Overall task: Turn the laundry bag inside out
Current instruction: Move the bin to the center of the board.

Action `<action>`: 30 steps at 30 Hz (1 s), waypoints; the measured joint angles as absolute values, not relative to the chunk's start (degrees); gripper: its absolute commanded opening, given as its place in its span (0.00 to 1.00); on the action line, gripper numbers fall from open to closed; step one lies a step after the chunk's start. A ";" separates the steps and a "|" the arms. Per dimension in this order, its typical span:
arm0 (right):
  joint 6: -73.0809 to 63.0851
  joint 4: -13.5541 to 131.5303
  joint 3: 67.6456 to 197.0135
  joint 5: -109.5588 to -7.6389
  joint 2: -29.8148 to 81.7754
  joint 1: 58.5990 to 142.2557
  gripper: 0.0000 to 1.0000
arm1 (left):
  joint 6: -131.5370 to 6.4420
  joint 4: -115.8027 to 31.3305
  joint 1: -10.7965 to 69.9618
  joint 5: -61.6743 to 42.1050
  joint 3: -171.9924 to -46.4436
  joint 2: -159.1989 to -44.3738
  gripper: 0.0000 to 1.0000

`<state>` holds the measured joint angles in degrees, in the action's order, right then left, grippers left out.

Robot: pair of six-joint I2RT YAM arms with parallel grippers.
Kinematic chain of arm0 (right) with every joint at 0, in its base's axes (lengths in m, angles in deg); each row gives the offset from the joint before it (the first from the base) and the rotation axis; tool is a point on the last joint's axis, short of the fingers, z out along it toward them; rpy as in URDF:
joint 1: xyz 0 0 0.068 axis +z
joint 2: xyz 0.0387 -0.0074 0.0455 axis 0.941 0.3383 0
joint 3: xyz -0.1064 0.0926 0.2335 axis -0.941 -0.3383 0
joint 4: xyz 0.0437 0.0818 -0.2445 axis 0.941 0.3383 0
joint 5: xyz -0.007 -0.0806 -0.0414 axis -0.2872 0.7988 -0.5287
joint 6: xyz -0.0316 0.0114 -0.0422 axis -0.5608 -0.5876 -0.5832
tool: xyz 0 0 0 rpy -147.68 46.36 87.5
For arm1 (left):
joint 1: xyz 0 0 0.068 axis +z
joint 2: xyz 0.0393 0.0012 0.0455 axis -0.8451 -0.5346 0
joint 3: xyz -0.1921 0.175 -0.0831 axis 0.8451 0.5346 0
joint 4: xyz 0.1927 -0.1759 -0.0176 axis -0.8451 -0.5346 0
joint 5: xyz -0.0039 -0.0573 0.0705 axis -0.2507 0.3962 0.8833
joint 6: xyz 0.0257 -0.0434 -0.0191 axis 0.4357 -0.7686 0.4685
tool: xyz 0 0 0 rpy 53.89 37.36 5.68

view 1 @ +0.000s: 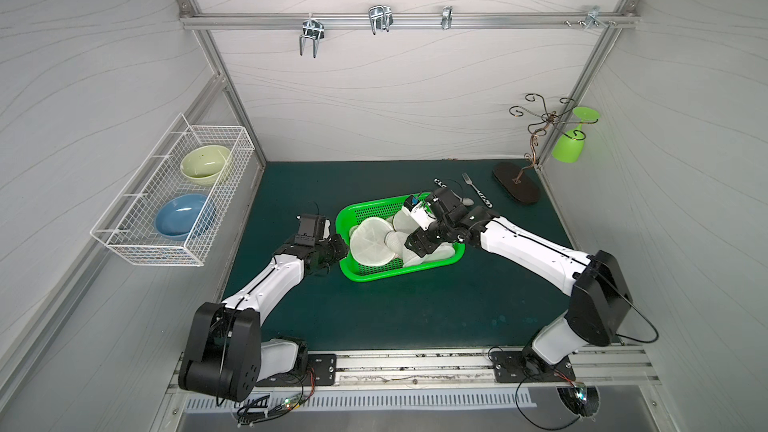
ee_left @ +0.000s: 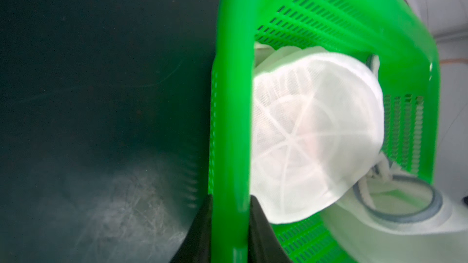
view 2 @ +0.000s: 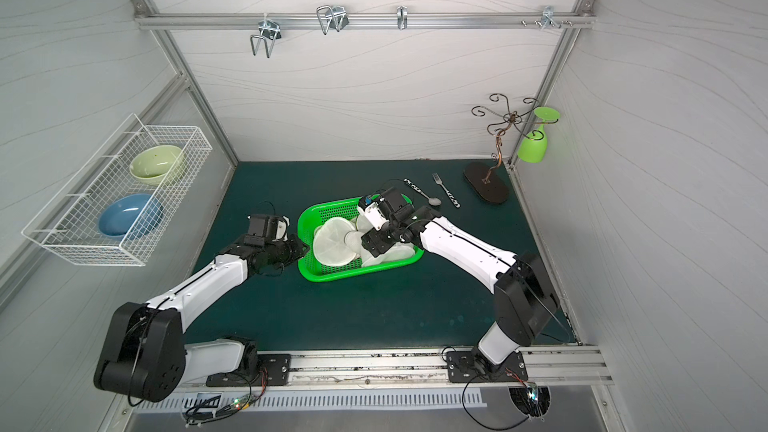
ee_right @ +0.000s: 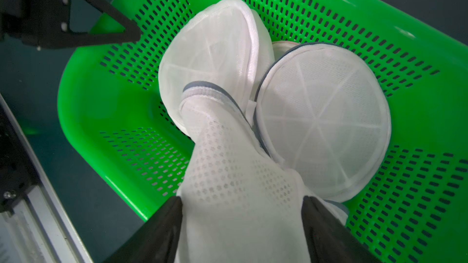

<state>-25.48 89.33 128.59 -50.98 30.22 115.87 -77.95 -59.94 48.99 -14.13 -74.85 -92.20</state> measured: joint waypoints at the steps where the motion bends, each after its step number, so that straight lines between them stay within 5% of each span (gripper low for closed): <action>1: -25.52 89.28 128.79 -50.79 30.96 116.03 0.53 | -77.99 -59.59 48.95 -14.13 -75.07 -92.53 0.08; 7: -25.91 89.15 129.60 -50.74 33.23 116.24 0.09 | -78.04 -59.24 48.91 -13.33 -75.64 -93.36 0.00; 10: -25.65 89.11 131.58 -51.11 33.23 116.07 0.01 | -77.51 -59.52 48.88 -12.04 -76.17 -93.60 0.00; 23: -20.14 83.60 137.22 -52.42 18.19 106.23 0.00 | -74.23 -60.24 52.03 -7.21 -92.82 -109.36 0.00; 30: -19.84 80.41 133.57 -51.09 8.03 106.04 0.00 | -74.04 -59.02 52.45 -6.59 -98.24 -114.76 0.34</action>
<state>-19.84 80.41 133.57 -51.09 8.03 106.04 -74.04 -59.02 52.45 -6.59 -98.24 -114.76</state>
